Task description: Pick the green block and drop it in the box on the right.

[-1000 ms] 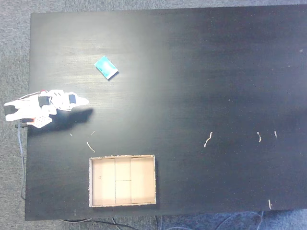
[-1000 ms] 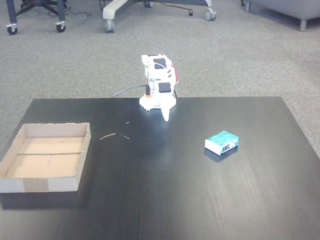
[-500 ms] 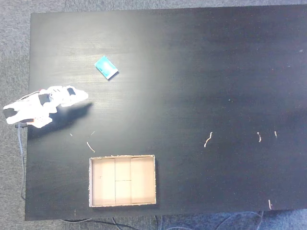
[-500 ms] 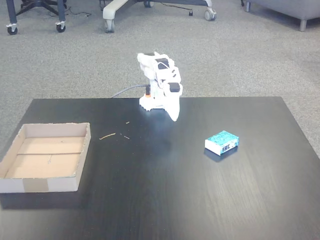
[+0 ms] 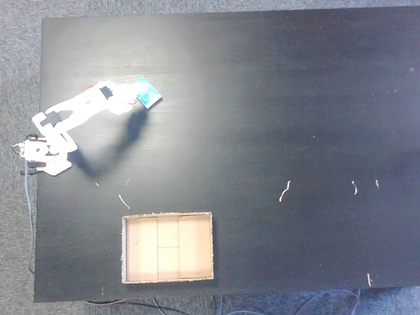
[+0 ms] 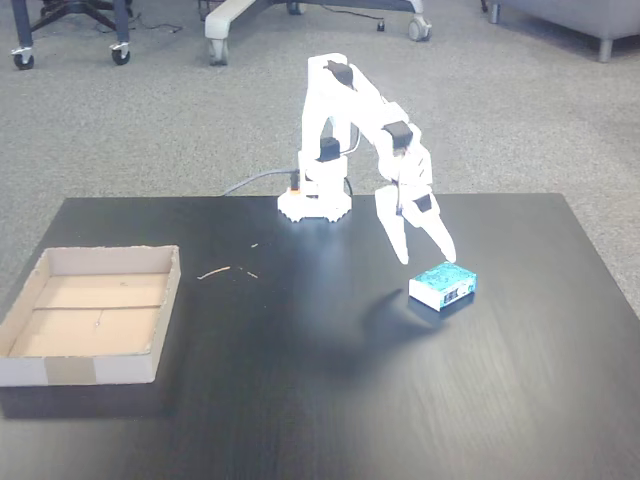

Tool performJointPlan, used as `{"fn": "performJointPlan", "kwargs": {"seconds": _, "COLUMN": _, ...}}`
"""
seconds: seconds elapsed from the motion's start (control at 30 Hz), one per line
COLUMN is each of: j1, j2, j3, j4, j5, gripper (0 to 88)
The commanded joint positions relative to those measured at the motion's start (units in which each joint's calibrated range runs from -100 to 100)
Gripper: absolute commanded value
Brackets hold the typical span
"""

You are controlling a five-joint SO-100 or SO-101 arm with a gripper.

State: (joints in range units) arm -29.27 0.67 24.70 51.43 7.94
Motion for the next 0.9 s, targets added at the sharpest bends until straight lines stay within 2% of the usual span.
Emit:
{"fn": "performJointPlan", "kwargs": {"seconds": 0.0, "j1": -1.84, "j2": 6.95, "j3": -11.73, "j4": 2.74, "j5": -0.98, "gripper": 41.3}}
{"fn": "performJointPlan", "kwargs": {"seconds": 0.27, "j1": -1.69, "j2": 16.94, "j3": -20.53, "j4": 4.14, "j5": -0.93, "gripper": 41.6}}
{"fn": "performJointPlan", "kwargs": {"seconds": 0.43, "j1": -2.30, "j2": 26.34, "j3": -31.14, "j4": 11.58, "j5": -0.88, "gripper": 39.2}}
{"fn": "performJointPlan", "kwargs": {"seconds": 0.5, "j1": -2.69, "j2": 28.37, "j3": -33.68, "j4": 14.05, "j5": -0.98, "gripper": 32.4}}
{"fn": "performJointPlan", "kwargs": {"seconds": 0.63, "j1": -2.76, "j2": 31.17, "j3": -37.57, "j4": 17.11, "j5": -0.88, "gripper": 12.0}}
{"fn": "performJointPlan", "kwargs": {"seconds": 0.77, "j1": -2.61, "j2": 28.80, "j3": -34.76, "j4": 15.62, "j5": -0.49, "gripper": 8.6}}
{"fn": "performJointPlan", "kwargs": {"seconds": 0.87, "j1": -1.15, "j2": 19.40, "j3": -30.05, "j4": 15.37, "j5": -0.05, "gripper": 8.1}}
